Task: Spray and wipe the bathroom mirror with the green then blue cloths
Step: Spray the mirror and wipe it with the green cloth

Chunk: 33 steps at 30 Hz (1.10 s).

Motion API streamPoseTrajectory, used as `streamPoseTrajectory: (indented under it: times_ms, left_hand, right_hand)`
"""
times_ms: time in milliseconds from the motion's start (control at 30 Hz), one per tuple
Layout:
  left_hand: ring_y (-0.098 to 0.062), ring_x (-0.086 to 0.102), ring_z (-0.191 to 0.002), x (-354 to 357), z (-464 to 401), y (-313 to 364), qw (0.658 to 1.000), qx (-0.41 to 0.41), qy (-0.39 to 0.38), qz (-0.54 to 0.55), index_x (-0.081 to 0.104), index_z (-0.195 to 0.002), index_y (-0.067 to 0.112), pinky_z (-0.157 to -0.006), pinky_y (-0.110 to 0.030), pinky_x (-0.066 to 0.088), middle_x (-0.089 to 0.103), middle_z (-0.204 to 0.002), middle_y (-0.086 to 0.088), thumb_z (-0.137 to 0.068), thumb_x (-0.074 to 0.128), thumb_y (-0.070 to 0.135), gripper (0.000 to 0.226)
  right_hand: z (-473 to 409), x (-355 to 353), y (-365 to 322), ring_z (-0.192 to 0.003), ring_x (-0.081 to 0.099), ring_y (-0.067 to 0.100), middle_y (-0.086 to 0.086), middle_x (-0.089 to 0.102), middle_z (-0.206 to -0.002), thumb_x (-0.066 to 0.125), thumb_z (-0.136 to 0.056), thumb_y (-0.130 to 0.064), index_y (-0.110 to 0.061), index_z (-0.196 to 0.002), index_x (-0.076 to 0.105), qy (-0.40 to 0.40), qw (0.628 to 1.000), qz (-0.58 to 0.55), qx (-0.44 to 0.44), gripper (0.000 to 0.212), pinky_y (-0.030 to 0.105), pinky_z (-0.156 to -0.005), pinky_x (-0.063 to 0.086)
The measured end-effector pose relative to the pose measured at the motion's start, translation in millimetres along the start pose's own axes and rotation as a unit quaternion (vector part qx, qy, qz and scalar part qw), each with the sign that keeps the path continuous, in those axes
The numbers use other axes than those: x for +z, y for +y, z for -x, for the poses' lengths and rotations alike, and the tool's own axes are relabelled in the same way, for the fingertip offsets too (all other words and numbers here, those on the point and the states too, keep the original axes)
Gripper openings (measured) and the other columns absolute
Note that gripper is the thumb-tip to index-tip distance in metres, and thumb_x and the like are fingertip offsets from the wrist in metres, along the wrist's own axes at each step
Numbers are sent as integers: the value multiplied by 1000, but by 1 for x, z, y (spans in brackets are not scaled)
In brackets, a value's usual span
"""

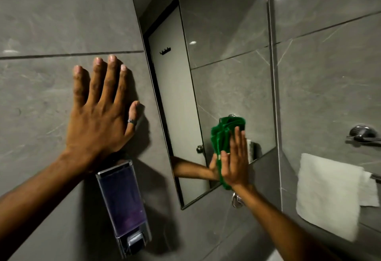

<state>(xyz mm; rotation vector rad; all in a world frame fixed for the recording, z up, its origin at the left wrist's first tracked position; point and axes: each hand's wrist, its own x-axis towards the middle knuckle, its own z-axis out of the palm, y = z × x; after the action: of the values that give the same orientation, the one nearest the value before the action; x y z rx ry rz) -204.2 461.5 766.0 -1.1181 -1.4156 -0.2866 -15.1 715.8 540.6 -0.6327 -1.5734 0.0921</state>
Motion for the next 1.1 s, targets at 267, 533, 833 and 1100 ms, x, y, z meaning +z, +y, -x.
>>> streamPoseTrajectory:
  times_ms: [267, 533, 833, 1100]
  left_hand:
    - [-30, -10, -160, 4, -1, -2, 1000, 0, 2, -15, 0, -162, 11, -128, -58, -4, -4, -173, -13, -100, 22, 55, 79]
    - [-32, -8, -160, 4, 0, -1, 1000, 1, 7, -14, 4, -162, 8, -128, -58, -5, -2, -173, -15, -101, 23, 53, 78]
    - [-33, -10, -160, 0, -1, 0, 1000, 3, -7, -2, 1, -162, 8, -127, -60, -2, -4, -172, -15, -102, 19, 53, 78]
    - [-27, -6, -160, -42, 1, -3, 982, 7, -149, 117, 13, -162, 18, -129, -56, -7, 4, -173, -10, -98, 17, 57, 75]
  right_hand:
    - [-66, -29, 83, -156, 9, 26, 8, 11, -168, 27, -96, -51, -17, -158, 9, 35, 982, -19, 182, 73, 43, -126, 9]
    - [-73, -32, 87, -142, 41, 38, 13, 31, -161, 32, -103, -36, -27, -158, 17, 112, 904, 0, 413, 58, 52, -115, 34]
    - [-63, 6, -86, -148, 36, 25, 11, 37, -159, 44, -101, -15, -13, -150, 41, 157, 970, -111, 148, 49, 23, -113, 35]
    - [-22, -46, -192, -108, 64, 26, 10, 66, -121, 45, -103, -27, -11, -133, 55, 76, 663, -588, 457, 36, 26, -82, 49]
